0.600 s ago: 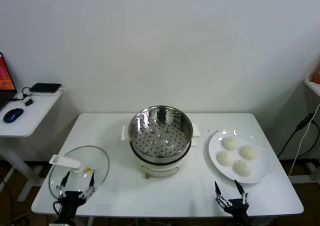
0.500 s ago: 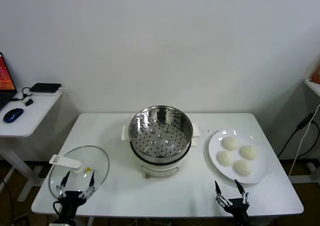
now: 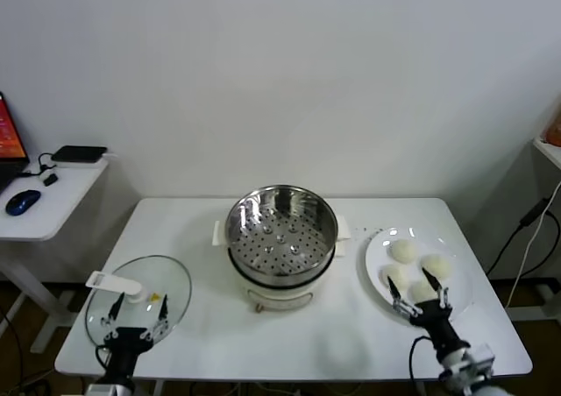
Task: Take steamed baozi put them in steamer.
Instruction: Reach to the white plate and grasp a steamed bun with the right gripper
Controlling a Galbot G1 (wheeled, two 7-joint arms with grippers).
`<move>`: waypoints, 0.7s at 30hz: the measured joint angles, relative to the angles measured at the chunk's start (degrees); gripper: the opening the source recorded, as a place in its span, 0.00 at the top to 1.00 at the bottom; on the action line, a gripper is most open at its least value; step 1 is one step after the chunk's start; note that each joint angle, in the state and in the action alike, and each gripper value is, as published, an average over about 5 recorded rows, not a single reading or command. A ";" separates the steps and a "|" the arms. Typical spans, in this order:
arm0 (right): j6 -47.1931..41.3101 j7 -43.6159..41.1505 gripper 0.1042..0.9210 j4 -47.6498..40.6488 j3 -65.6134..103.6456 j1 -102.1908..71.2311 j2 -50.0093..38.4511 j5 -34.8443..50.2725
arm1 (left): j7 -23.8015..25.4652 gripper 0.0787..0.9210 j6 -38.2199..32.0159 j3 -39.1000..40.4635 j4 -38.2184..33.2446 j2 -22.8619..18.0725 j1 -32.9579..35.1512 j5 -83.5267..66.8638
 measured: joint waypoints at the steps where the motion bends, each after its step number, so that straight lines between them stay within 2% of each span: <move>1: -1.11 -1.21 0.12 -0.48 -0.23 1.51 -1.52 -0.05 | 0.04 0.12 0.07 0.06 -0.16 -0.04 0.02 0.02; 10: -6.22 -15.07 0.12 -8.37 -7.77 17.70 -14.76 -2.13 | 0.03 0.12 0.36 0.99 -0.85 -1.12 -0.56 0.40; 21: -2.04 -36.67 0.12 -25.02 -34.34 49.42 -23.51 -8.76 | -0.78 0.12 0.33 1.96 -0.11 -1.41 -0.06 0.58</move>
